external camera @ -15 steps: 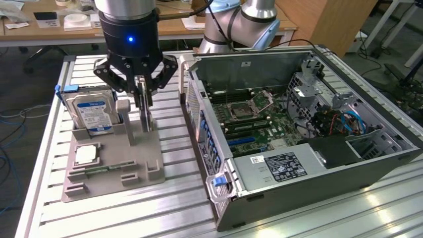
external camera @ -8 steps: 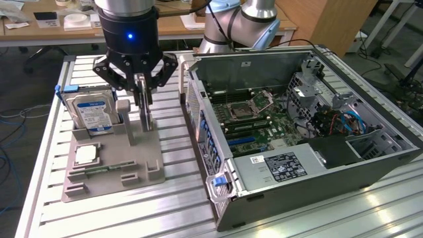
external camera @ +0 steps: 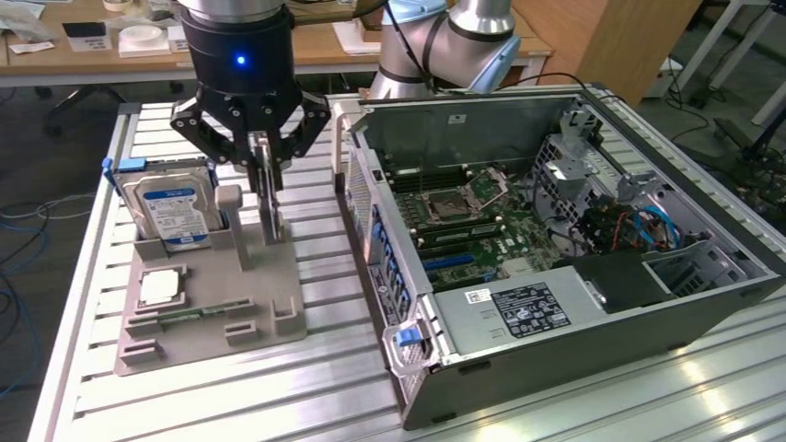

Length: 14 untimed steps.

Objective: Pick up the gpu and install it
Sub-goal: 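Pick up the gpu and move the gpu toward the slot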

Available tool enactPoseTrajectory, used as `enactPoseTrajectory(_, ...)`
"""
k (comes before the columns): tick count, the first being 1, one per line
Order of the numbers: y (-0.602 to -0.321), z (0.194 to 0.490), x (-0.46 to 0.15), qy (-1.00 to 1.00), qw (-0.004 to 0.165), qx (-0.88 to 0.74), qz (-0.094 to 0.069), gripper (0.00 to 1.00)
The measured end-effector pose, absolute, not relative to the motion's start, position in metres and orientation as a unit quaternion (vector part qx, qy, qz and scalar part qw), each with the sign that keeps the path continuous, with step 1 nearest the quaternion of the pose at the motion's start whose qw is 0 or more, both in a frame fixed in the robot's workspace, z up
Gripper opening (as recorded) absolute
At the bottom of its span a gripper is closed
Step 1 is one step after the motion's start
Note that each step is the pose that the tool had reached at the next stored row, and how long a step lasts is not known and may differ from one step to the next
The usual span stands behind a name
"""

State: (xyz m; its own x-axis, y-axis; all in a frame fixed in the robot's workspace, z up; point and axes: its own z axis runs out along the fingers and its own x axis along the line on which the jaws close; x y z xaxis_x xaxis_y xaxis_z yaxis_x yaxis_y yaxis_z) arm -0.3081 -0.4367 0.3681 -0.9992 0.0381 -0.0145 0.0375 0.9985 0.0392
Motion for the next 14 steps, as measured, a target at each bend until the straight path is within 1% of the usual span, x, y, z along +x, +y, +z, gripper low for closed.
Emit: enactPoseTrajectory(14,-0.4367,0.3761,-0.3081,1.0,0.008,0.019,0.019,0.28)
